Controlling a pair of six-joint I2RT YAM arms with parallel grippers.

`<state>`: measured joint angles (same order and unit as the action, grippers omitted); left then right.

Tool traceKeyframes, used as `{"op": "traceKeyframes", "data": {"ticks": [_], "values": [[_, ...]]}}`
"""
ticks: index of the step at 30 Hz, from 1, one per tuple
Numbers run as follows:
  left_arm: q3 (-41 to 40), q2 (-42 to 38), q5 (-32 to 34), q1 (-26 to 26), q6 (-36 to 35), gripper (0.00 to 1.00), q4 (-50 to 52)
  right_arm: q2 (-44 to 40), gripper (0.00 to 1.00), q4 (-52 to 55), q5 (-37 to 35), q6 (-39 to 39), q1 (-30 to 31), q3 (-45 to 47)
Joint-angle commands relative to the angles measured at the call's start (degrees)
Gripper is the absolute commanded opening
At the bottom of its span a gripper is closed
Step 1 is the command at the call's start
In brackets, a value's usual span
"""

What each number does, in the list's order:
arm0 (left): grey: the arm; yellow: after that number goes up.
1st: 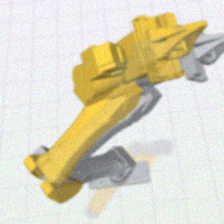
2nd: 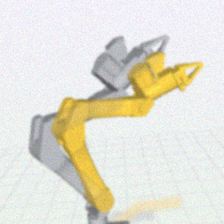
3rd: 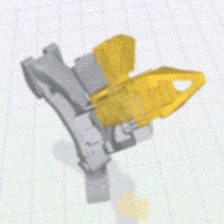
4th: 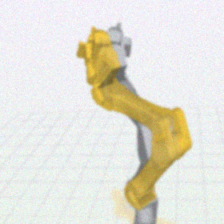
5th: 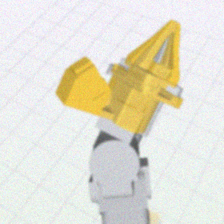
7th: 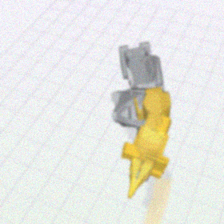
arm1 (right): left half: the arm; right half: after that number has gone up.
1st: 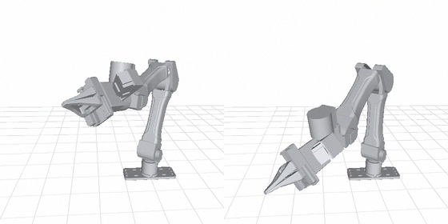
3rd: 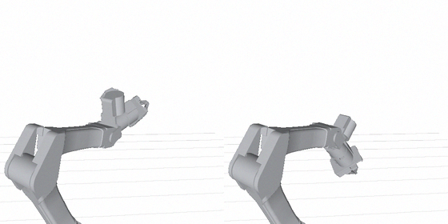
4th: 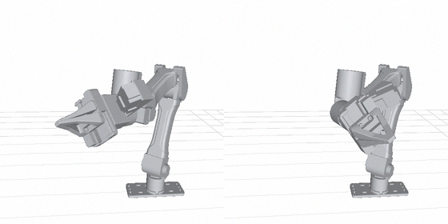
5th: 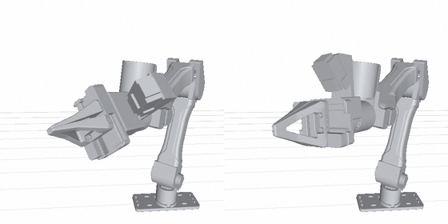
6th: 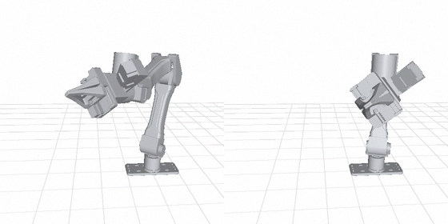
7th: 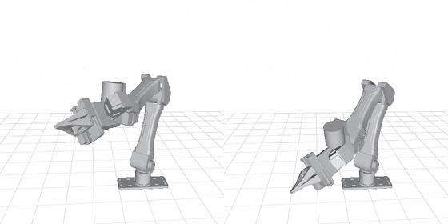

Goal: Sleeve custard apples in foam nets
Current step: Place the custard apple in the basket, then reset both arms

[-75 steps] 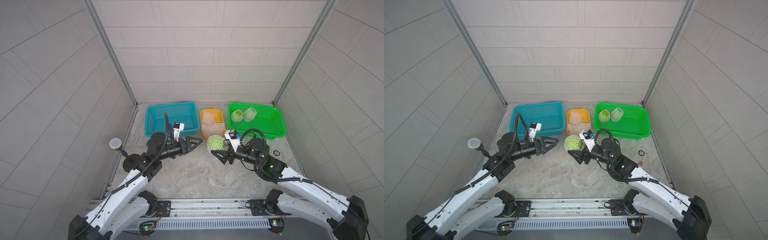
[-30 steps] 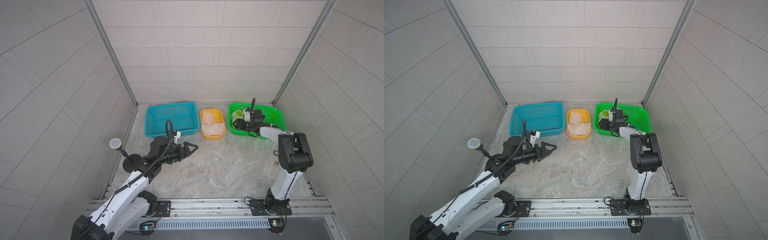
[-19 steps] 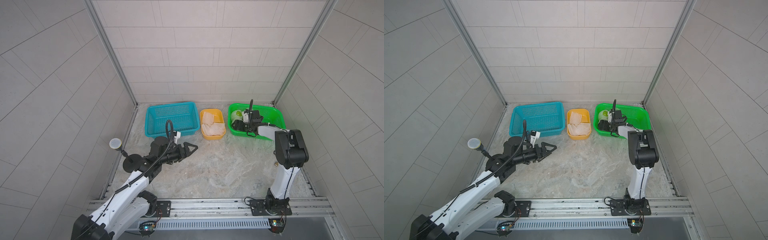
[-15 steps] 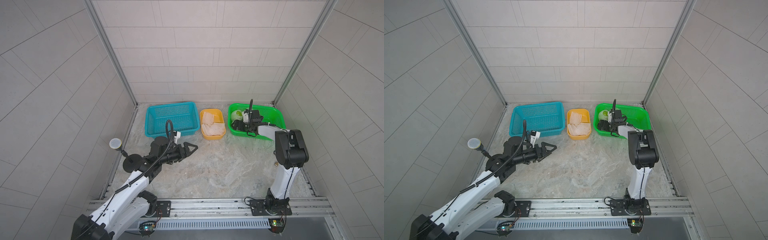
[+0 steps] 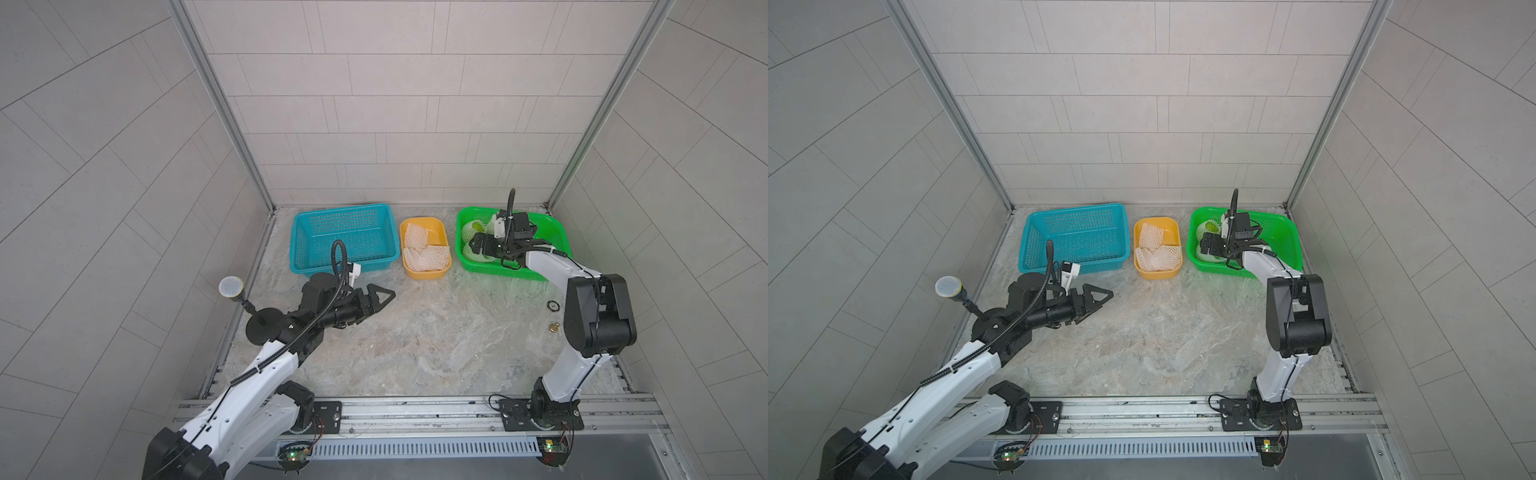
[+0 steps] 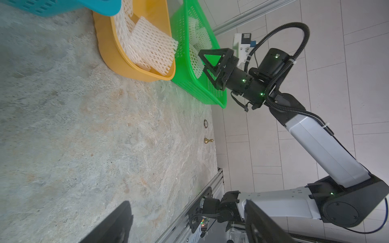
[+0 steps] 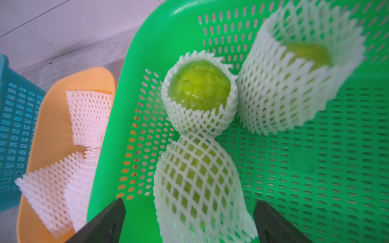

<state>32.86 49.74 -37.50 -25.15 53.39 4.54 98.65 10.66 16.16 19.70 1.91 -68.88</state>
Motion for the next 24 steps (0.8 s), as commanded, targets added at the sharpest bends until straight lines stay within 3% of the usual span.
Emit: {"op": "traceKeyframes", "data": {"ticks": [1,3,9,13,14,19,21,24], "values": [[3.2,-0.1,3.7,0.4,-3.6,0.90,4.0,-4.4,1.00,2.7,-4.5,-1.5,-0.2,0.3],[5.4,0.3,7.5,0.5,-6.4,1.00,8.8,-7.2,1.00,3.0,-6.6,-1.7,0.0,1.4],[15.0,4.3,23.4,1.6,-16.1,1.00,22.5,-16.9,1.00,3.5,-20.6,-4.3,3.0,7.4],[19.0,6.7,45.2,2.4,-21.2,1.00,27.1,-22.7,1.00,-3.1,-37.1,-7.9,8.0,15.9],[18.8,6.9,50.4,2.9,-23.0,1.00,26.6,-23.8,1.00,-5.5,-38.1,-8.4,8.6,18.3],[9.2,6.7,70.3,6.4,-34.8,1.00,8.6,-25.1,1.00,-12.9,-45.3,-5.9,8.9,27.7],[3.0,6.6,72.4,8.5,-40.5,1.00,-4.3,-24.3,1.00,-18.3,-47.6,-8.3,8.9,31.7],[-1.0,12.3,71.9,14.3,-41.3,1.00,-15.5,-21.6,1.00,-30.8,-50.5,-11.4,8.9,38.7]]}}
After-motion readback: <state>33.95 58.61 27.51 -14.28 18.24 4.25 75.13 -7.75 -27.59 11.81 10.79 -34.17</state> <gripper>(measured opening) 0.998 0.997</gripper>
